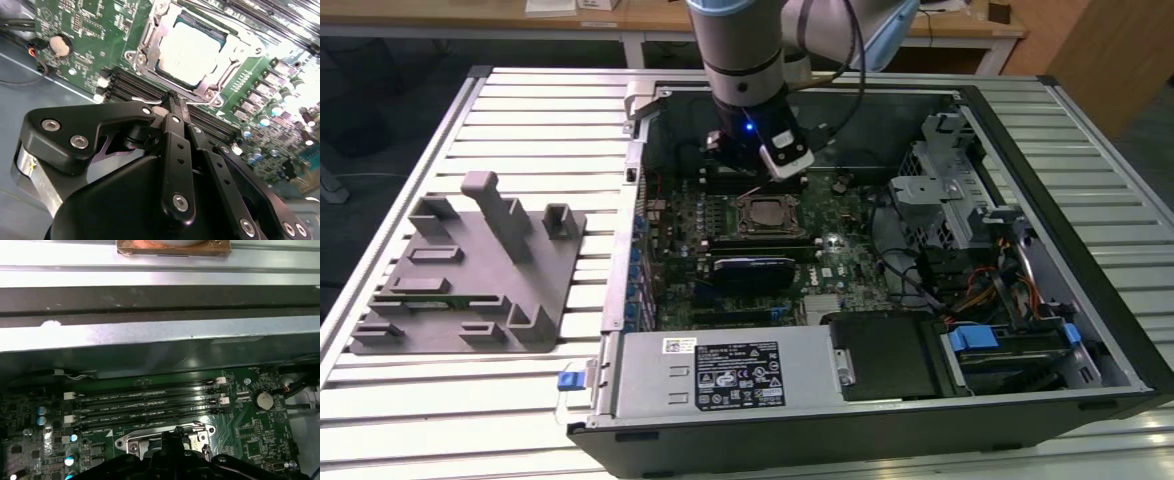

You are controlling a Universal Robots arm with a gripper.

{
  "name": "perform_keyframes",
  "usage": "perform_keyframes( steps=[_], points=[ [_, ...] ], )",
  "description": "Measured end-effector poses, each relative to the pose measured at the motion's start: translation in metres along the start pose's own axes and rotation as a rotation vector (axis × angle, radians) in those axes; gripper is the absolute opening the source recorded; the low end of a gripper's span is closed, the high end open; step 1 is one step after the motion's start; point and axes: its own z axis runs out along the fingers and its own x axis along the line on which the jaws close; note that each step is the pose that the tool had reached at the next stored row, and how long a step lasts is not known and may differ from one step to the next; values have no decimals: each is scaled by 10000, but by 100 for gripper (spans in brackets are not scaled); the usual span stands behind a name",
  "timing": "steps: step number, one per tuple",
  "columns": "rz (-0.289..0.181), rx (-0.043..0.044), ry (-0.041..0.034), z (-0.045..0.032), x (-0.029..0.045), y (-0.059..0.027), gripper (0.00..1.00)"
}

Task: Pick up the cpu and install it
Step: 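Install the first cpu locking lever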

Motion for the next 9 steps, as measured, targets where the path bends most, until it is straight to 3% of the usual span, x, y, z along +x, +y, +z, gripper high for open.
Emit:
perform_keyframes(
  steps=[9],
  points=[
    [845,137,-235,30,6,-2,11]
  ],
)
